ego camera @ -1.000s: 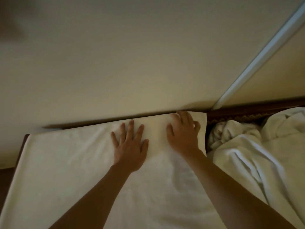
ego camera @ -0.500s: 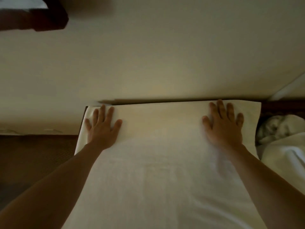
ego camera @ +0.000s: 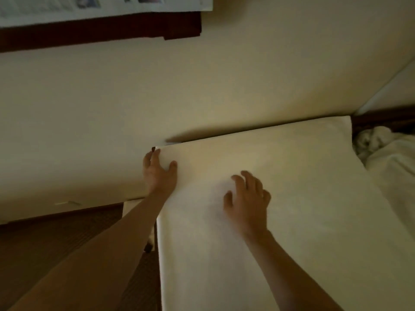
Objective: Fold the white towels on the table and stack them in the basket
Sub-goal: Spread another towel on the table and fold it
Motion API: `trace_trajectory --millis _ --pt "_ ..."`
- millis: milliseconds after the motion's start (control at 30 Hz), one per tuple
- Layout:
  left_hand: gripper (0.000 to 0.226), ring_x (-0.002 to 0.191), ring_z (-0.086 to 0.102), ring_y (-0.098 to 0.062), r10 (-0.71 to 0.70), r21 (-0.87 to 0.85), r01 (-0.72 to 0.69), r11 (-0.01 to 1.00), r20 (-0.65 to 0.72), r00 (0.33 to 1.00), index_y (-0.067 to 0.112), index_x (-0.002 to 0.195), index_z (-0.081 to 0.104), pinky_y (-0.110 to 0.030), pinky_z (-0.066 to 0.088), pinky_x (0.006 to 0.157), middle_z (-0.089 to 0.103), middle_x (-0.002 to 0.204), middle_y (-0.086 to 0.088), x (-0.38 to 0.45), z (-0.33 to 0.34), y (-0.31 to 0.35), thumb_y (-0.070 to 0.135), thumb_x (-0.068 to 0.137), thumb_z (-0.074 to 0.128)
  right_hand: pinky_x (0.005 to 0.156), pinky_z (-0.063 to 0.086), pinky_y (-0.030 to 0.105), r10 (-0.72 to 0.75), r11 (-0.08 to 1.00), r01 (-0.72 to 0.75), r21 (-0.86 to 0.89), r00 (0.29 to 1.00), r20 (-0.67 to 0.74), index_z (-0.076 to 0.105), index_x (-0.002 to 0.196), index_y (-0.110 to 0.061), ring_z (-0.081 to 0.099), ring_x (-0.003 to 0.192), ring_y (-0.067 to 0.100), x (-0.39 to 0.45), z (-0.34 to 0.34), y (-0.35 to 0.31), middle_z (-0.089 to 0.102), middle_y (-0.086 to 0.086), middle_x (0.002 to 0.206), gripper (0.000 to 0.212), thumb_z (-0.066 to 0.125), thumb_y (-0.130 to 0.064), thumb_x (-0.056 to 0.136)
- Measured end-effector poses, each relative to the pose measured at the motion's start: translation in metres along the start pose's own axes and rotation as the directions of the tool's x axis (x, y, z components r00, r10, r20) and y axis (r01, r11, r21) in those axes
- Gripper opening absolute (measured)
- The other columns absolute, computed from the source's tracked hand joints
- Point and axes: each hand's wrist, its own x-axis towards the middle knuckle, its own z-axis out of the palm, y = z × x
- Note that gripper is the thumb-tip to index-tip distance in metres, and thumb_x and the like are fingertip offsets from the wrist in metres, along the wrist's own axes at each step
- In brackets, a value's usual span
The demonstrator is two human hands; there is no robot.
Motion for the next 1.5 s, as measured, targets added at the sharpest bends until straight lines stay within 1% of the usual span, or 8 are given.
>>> trace_trajectory --millis 133,300,500,667,933,1233,1400,1500 --pt "0.063 0.117 0.054 -0.034 -0.057 0.109 0.048 0.993 0.082 0.995 0.015 0.140 0.050 -0.044 0.047 0.101 0.046 0.134 -0.012 -0.005 -0.028 -0.016 0.043 0.089 0.074 0.075 0.049 0.034 -0.048 0.999 0.048 0.013 0.997 0.057 0.059 0.103 -0.023 0.058 0.092 0.021 -0.071 0.014 -0.083 0.057 -0.002 0.103 0.023 0.054 -0.043 0.096" --pt "0.057 0.105 0.062 -0.030 -0.159 0.215 0.101 0.971 0.271 0.949 0.010 0.126 0.054 -0.038 0.050 0.078 0.058 0.126 -0.012 -0.004 -0.045 -0.023 0.047 0.089 0.075 0.083 0.051 0.038 0.052 0.998 -0.042 -0.035 0.934 0.354 0.049 0.124 -0.011 0.056 0.106 0.027 -0.120 0.024 -0.145 0.053 0.006 0.117 0.063 0.048 -0.067 0.095" --pt "0.045 0.105 0.066 -0.034 -0.240 0.241 0.156 0.958 0.373 0.896 0.001 0.121 0.061 -0.034 0.047 0.073 0.067 0.119 -0.016 0.007 -0.055 -0.013 0.038 0.096 0.068 0.074 0.057 0.035 0.096 0.995 -0.101 0.007 0.962 0.256 0.052 0.114 -0.010 0.062 0.100 0.026 -0.149 0.040 -0.170 0.057 0.008 0.111 0.031 0.062 -0.035 0.098" --pt "0.031 0.069 0.064 -0.027 -0.277 0.146 0.240 0.960 0.363 0.890 -0.001 0.106 0.066 -0.027 0.043 0.048 0.071 0.099 -0.016 0.012 -0.080 -0.021 0.028 0.094 0.065 0.085 0.049 0.033 0.129 0.975 -0.188 0.120 0.914 0.384 0.052 0.118 -0.008 0.061 0.106 0.027 -0.146 0.030 -0.177 0.058 0.010 0.117 0.021 0.046 -0.023 0.103" --pt "0.015 0.093 0.068 -0.035 -0.224 -0.117 0.243 0.963 0.155 0.962 0.008 0.100 0.063 -0.042 0.061 0.080 0.068 0.101 -0.013 0.016 -0.123 -0.008 0.019 0.091 0.064 0.062 0.040 0.033 0.220 0.701 -0.480 0.527 0.849 0.480 0.049 0.092 -0.012 0.055 0.079 0.020 -0.137 -0.007 -0.216 0.059 0.006 0.097 0.018 0.038 -0.023 0.100" --pt "0.008 0.079 0.053 -0.022 -0.101 -0.257 0.118 0.959 0.075 0.992 0.014 0.099 0.050 -0.032 0.044 0.067 0.058 0.098 -0.005 -0.003 -0.135 0.042 0.016 0.092 0.052 0.069 0.032 0.032 0.172 0.479 -0.464 0.745 0.882 0.438 0.034 0.075 -0.021 0.036 0.074 0.015 -0.131 -0.053 -0.229 0.036 -0.006 0.078 0.026 0.044 -0.022 0.099" --pt "0.008 0.079 0.057 -0.023 -0.054 -0.260 0.083 0.962 0.116 0.992 0.017 0.097 0.050 -0.033 0.047 0.065 0.061 0.100 -0.007 -0.016 -0.130 0.067 0.018 0.091 0.054 0.067 0.047 0.035 0.239 0.525 -0.381 0.761 0.924 0.298 0.053 0.074 -0.012 0.058 0.071 0.022 -0.124 -0.066 -0.202 0.058 0.004 0.073 0.036 0.057 -0.038 0.099" --pt "0.007 0.085 0.066 -0.027 -0.030 -0.265 0.069 0.962 0.150 0.988 0.020 0.091 0.050 -0.039 0.060 0.074 0.064 0.102 -0.007 -0.025 -0.122 0.083 0.019 0.090 0.057 0.059 0.038 0.031 0.293 0.532 -0.377 0.758 0.922 0.253 0.047 0.070 -0.007 0.044 0.058 0.018 -0.120 -0.076 -0.167 0.044 0.006 0.063 0.043 0.056 -0.036 0.100"
